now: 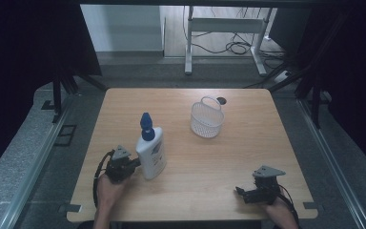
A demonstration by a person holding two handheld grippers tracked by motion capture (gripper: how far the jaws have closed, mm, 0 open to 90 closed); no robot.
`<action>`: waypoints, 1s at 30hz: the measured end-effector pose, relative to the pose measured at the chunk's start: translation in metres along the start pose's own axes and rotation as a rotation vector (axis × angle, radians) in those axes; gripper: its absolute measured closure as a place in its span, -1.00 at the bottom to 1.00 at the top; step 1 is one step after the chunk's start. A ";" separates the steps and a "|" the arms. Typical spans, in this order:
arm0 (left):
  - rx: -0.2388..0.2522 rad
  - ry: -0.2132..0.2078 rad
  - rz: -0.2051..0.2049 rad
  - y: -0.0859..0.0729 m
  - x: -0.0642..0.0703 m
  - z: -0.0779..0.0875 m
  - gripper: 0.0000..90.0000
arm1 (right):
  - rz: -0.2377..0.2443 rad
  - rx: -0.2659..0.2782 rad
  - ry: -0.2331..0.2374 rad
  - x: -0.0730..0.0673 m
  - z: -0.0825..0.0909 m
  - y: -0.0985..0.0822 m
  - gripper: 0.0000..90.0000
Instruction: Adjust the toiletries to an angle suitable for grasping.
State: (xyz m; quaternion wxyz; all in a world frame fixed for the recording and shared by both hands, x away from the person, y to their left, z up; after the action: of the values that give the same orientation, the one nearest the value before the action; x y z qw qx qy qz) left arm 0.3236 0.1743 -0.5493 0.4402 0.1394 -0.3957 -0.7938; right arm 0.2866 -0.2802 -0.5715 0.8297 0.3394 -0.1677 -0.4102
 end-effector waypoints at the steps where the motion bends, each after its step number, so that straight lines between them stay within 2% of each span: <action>1: 0.000 -0.005 0.002 0.001 0.001 0.000 0.98 | 0.000 0.000 0.000 0.000 0.000 0.000 -1.00; 5: -0.007 -0.006 -0.008 0.002 0.004 -0.002 0.98 | 0.000 0.000 0.000 0.000 0.000 0.000 -1.00; 11: -0.009 -0.009 0.006 0.001 0.005 -0.002 0.98 | 0.000 0.000 0.000 0.000 0.000 0.000 -1.00; 17: -0.016 -0.009 -0.020 0.002 0.010 -0.005 0.98 | 0.000 0.000 -0.001 0.000 0.000 0.000 -1.00; 23: -0.015 -0.006 -0.030 0.004 0.012 -0.006 0.98 | 0.000 -0.001 -0.001 -0.001 -0.001 0.001 -1.00; 30: -0.005 -0.018 -0.046 0.007 0.021 -0.011 0.98 | 0.001 0.000 0.001 -0.001 -0.001 0.001 -1.00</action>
State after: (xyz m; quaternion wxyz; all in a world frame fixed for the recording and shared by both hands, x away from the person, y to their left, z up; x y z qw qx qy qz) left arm 0.3222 0.1496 -0.5484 0.4187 0.1399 -0.3944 -0.8060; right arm 0.2868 -0.2783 -0.5715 0.8299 0.3395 -0.1676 -0.4097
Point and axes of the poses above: each handheld gripper's, and its own axes: z roughly backward along the jaws, y roughly out of its top, x roughly to its right, the point moved 4 cm from there along -z, roughly forward along the jaws
